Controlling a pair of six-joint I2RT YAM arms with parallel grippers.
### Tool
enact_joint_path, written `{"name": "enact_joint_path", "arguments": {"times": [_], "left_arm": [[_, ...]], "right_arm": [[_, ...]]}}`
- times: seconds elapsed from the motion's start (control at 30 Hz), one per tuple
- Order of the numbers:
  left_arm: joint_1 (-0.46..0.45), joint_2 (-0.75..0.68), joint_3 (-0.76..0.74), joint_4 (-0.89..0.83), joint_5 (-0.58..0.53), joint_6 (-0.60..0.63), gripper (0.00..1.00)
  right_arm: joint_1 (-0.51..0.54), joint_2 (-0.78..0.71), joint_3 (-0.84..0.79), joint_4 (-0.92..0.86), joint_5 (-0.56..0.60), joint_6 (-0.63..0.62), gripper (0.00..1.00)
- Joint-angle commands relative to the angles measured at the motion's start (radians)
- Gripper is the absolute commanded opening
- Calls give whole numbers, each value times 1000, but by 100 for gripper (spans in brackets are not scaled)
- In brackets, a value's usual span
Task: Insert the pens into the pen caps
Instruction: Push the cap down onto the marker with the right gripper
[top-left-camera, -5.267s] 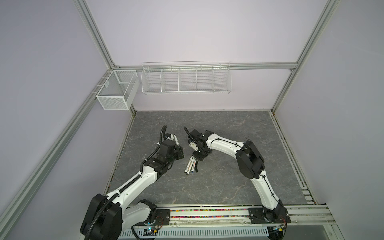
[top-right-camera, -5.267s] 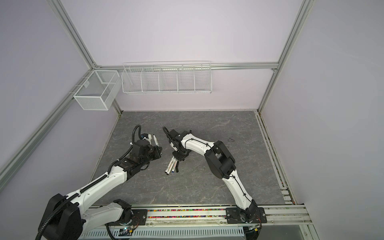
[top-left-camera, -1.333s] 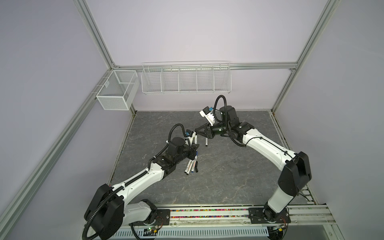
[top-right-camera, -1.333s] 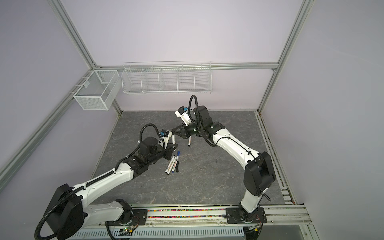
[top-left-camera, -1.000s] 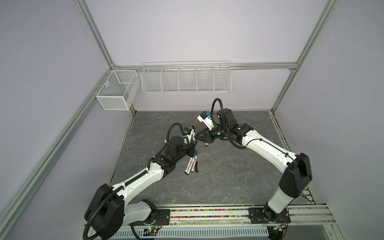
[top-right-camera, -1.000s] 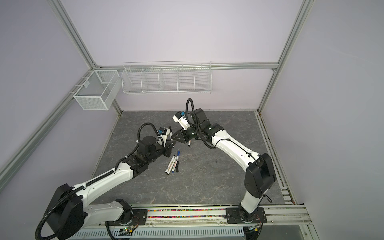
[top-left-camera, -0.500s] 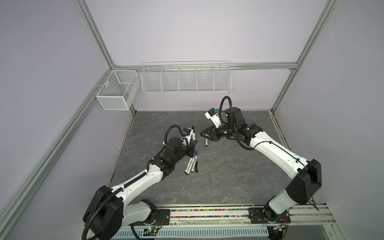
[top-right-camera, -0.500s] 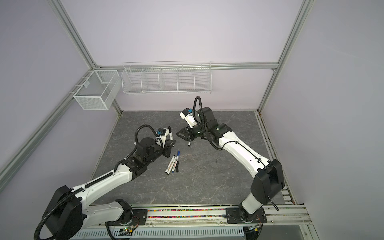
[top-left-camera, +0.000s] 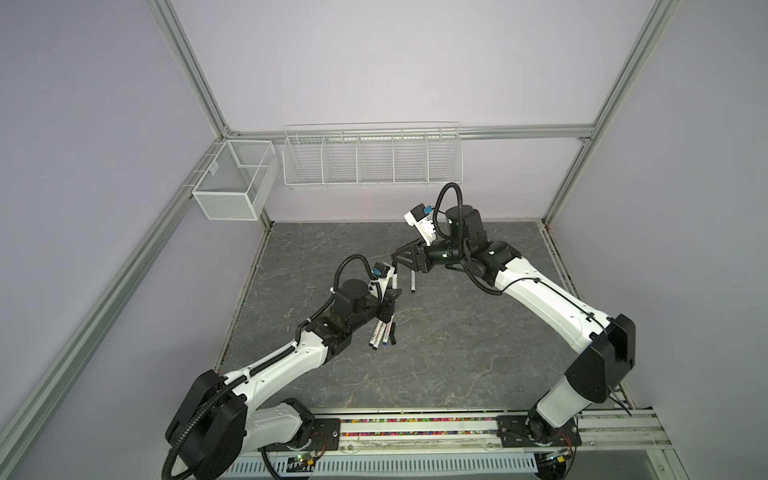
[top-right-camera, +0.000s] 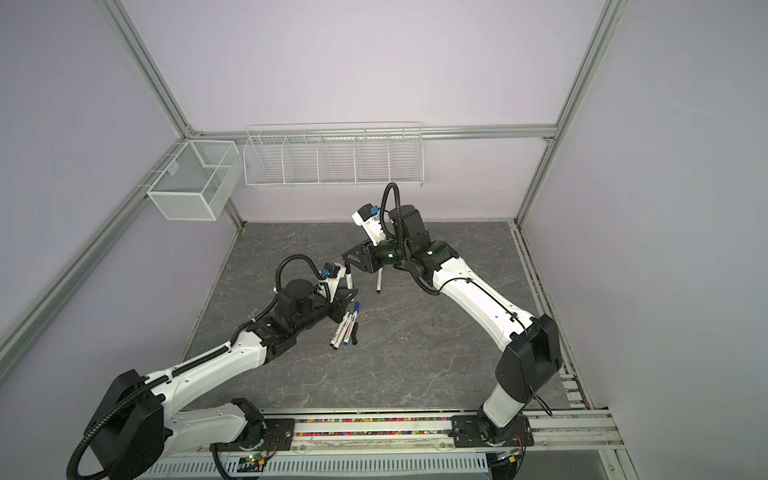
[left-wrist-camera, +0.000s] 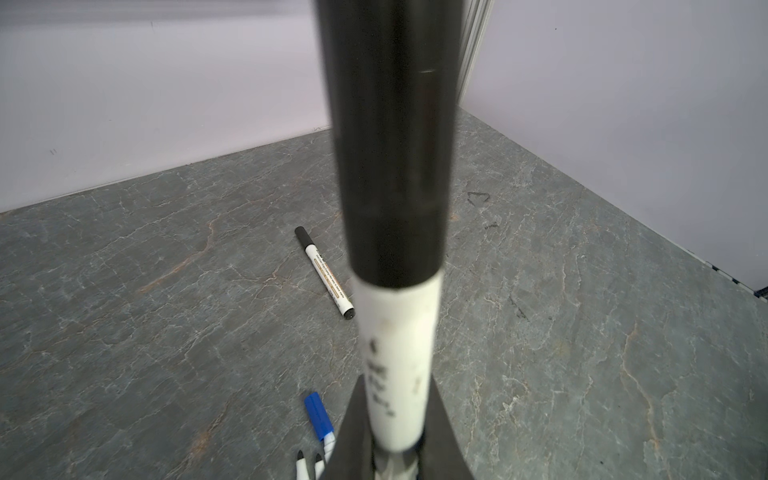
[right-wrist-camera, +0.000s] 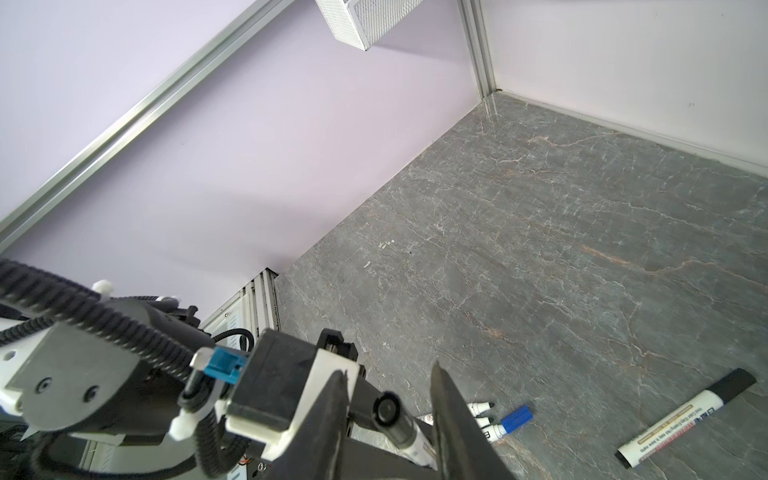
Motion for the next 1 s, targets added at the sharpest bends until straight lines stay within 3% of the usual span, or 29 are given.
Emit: {"name": "enact_joint_path", "arguments": {"times": [0.0, 0.57, 0.97], "left_arm": [[-6, -10, -5, 20, 21, 6, 0], [-6, -51, 26, 99, 33, -79, 0], [-3, -50, 76, 158, 10, -131, 0]], "right_arm": [[12, 22, 6, 16, -25, 23, 36], [-8, 28, -96, -55, 55, 52, 18], [-65, 29, -171, -113, -160, 38, 17]]}}
